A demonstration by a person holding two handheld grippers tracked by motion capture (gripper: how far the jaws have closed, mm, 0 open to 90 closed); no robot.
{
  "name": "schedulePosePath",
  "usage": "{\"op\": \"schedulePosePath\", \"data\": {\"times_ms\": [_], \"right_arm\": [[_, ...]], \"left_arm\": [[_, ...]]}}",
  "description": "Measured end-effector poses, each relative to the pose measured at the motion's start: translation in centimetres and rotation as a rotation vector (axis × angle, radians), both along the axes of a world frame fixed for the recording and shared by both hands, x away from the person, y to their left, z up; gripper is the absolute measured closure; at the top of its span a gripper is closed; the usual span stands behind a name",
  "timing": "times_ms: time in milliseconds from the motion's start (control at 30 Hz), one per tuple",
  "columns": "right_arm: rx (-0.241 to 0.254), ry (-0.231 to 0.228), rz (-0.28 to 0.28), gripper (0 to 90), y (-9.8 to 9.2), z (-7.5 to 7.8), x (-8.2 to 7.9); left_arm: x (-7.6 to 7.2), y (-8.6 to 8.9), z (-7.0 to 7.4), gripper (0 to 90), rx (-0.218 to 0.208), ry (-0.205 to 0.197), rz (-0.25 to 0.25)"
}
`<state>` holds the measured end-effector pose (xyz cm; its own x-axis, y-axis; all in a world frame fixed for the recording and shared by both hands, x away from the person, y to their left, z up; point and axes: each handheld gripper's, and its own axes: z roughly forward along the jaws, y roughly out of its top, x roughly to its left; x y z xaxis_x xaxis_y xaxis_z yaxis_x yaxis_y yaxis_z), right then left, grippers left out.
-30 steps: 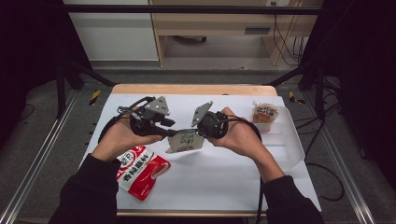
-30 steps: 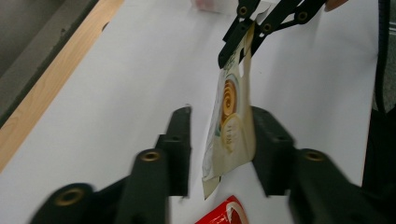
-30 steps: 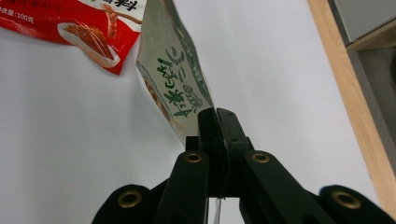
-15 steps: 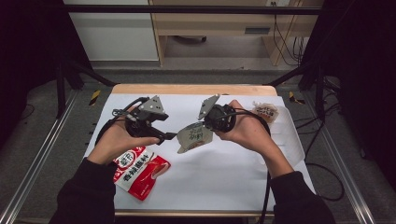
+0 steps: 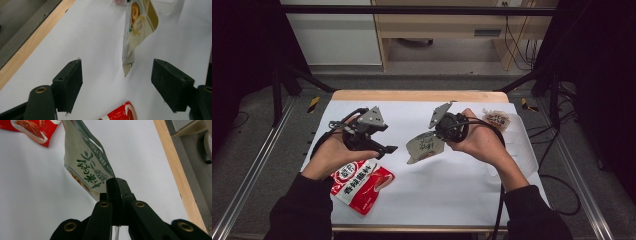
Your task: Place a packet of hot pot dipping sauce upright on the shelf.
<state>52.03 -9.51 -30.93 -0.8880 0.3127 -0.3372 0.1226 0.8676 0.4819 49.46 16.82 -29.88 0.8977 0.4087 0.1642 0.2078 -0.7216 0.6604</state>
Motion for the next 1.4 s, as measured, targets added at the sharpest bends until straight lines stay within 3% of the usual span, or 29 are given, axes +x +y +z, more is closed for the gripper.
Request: {"op": "schedulePosePath", "data": {"times_ms": [200,667,1000,1400], "right_arm": [[0.01,-0.007,-0.032,90.0,-1.5,0.6,-0.1],[0.025,-0.028,-0.087,90.0,-4.9,2.4,-0.6],[0.041,-0.043,-0.124,90.0,-6.6,3.7,-0.7],[0.061,-0.051,-0.17,90.0,-8.2,5.4,-0.2]], "left_arm": [[-0.3,0.8,-1.6,19.1,0.015,-0.007,0.022],[-0.4,3.6,-5.1,9.3,0.019,0.026,0.108],[-0.2,4.5,-6.5,8.0,0.095,0.054,0.133],[-0.1,6.3,-8.1,8.5,0.128,0.106,0.202]]}}
